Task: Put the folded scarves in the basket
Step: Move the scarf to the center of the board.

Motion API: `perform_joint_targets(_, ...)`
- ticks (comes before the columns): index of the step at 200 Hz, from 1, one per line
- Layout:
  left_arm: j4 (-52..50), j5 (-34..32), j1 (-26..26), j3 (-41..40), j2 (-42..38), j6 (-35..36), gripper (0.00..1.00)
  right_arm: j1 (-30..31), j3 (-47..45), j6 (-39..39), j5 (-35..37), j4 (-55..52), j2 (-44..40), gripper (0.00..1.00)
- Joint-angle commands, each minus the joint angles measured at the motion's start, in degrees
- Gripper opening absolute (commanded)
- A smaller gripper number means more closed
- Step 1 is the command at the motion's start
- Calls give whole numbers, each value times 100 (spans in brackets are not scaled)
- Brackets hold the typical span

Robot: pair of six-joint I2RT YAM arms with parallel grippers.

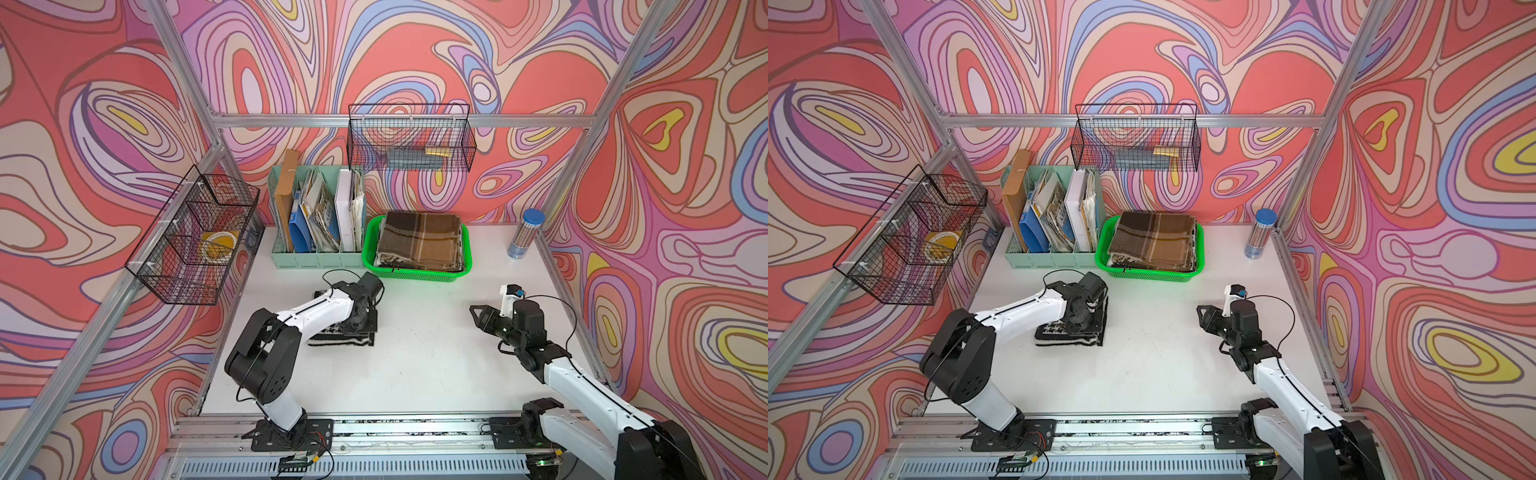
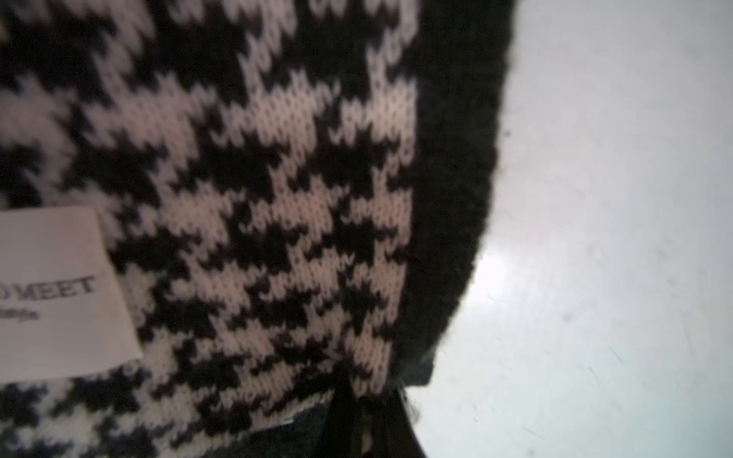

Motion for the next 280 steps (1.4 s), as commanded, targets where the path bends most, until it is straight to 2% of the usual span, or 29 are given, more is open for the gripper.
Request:
perform_joint_targets(1,507,473,-657,25,-270,-788,0,-20,98,9,-1,22,73,53)
perform_joint_targets(46,1169,526,-1871,395,75,-1559,0,-19,103,20,-21,36,106,54)
perform_joint_targets(76,1356,667,-2244,693,587,-1760,0,-24,130,22,-38,6,143,54)
perform_joint_targets(86,1455,765,-2287,753,660,-1775,4,-20,124,22,-44,5,145,54)
perform_joint_targets(108,1539,896,-2340,941,624,-1798,19,-20,134,22,-59,14,173,54)
perform_joint_targets(117,1477,861,-2334,1047,553,-1767,37,-20,141,18,-66,22,206,54)
perform_joint_targets(148,1051,646,-2334,1492,239,-1491,80,-20,210,-27,-343,90,431,60)
perform_joint_targets(161,876,312,-2336,1549,42,-1304,86,-20,245,-48,-560,151,573,62)
perform_joint_targets(174,566,-335,-2305,1496,-181,-1173,89,-20,251,-56,-784,242,714,63)
perform_joint_targets(190,371,-859,-2108,1134,-531,-1166,90,-6,222,-10,-1163,467,864,65)
perform_joint_targets(205,547,-1039,-1775,465,-1023,-1288,91,69,203,31,-1452,689,989,68)
perform_joint_targets(243,1595,-881,-853,-1505,-2301,-1682,95,800,406,-190,-1434,776,1264,72)
perform_joint_targets(262,2136,-598,-662,-2168,-2536,-1884,95,1302,548,-328,-1220,593,1469,72)
perform_joint_targets(280,2375,-470,-654,-2400,-2472,-1936,95,1505,590,-337,-1062,464,1629,72)
